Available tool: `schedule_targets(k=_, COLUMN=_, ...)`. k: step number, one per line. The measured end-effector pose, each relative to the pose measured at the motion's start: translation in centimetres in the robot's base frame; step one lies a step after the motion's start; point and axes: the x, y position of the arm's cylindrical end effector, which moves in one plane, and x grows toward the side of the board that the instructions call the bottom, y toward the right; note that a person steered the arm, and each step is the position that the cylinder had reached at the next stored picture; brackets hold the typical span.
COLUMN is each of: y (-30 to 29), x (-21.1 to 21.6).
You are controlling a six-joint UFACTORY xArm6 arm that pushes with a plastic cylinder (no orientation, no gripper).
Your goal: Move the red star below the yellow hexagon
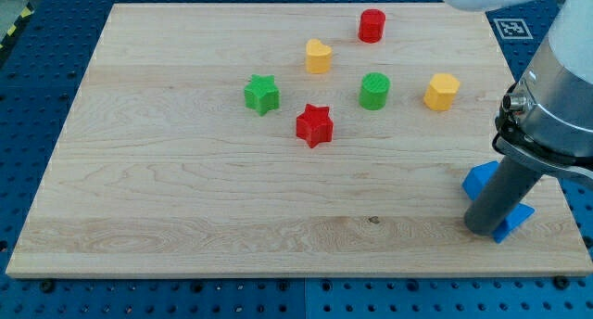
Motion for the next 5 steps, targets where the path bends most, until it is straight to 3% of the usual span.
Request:
schedule_targets(k=1, y=-3.2, x=0.0)
schedule_targets(k=2, y=-11.5, x=-0.3)
schedule_targets(k=3, y=-21.2, x=-3.1)
schedule_targets(k=4, y=-25.6, x=-8.9)
schedule_targets(k=5, y=-25.6, x=-9.8)
